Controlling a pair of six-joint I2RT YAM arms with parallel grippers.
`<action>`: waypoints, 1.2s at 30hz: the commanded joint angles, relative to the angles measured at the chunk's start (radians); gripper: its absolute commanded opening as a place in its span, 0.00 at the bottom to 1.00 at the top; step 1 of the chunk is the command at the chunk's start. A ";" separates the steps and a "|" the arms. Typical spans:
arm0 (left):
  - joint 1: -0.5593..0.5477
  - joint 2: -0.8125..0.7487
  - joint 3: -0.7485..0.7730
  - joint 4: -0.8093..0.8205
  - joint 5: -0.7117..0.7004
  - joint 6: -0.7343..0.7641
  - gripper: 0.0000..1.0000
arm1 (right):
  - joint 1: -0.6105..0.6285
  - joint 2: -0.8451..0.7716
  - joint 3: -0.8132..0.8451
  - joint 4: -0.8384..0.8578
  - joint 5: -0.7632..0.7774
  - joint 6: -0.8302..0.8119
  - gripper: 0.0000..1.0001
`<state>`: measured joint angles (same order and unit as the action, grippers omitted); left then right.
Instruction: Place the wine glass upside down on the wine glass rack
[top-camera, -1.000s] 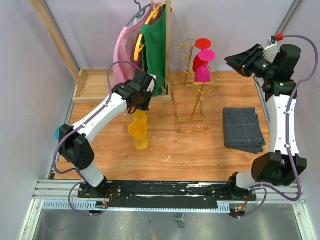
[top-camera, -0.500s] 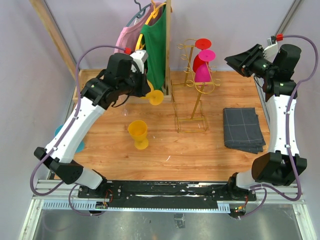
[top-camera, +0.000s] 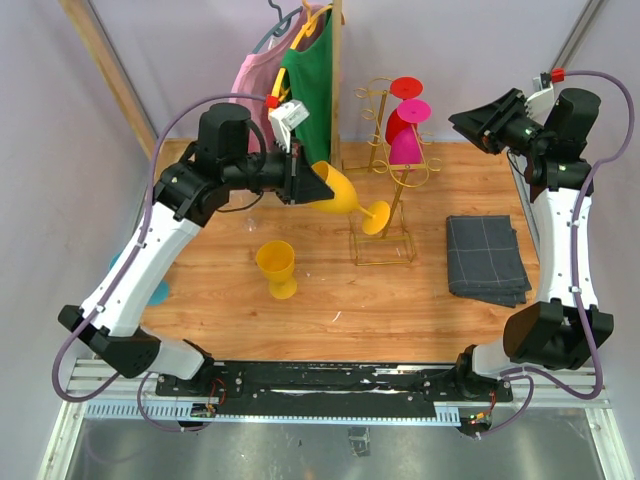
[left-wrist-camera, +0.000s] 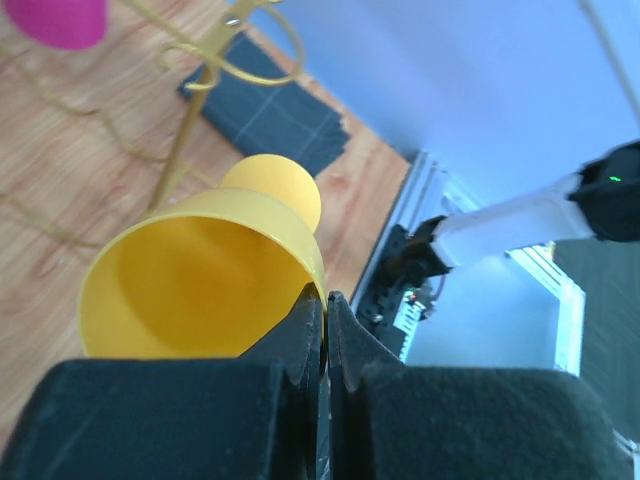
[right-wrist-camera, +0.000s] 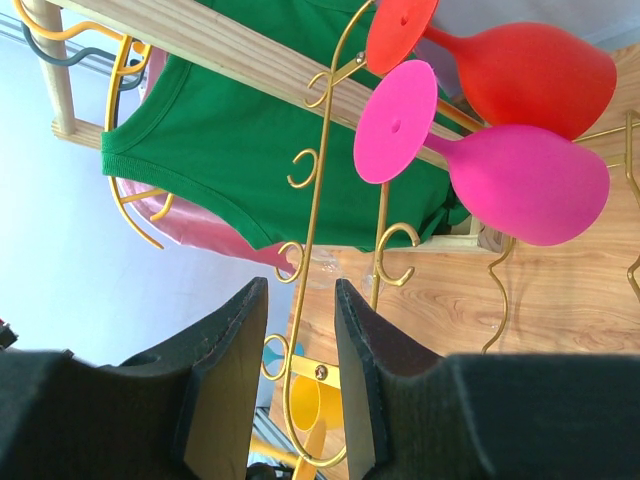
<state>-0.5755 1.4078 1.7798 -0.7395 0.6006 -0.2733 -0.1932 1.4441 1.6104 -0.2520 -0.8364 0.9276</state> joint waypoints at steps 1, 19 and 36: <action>0.038 -0.067 -0.043 0.231 0.325 -0.090 0.00 | -0.011 -0.005 0.005 0.025 0.007 0.001 0.34; 0.304 0.066 -0.315 2.063 0.572 -1.446 0.00 | -0.005 -0.033 -0.055 0.238 -0.076 0.071 0.35; 0.349 0.415 -0.089 2.521 0.241 -1.868 0.00 | 0.137 0.046 -0.058 0.919 -0.248 0.434 0.37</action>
<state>-0.2321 1.8111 1.6436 1.5185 0.9463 -2.0537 -0.0982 1.4502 1.5524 0.3500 -1.0225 1.1790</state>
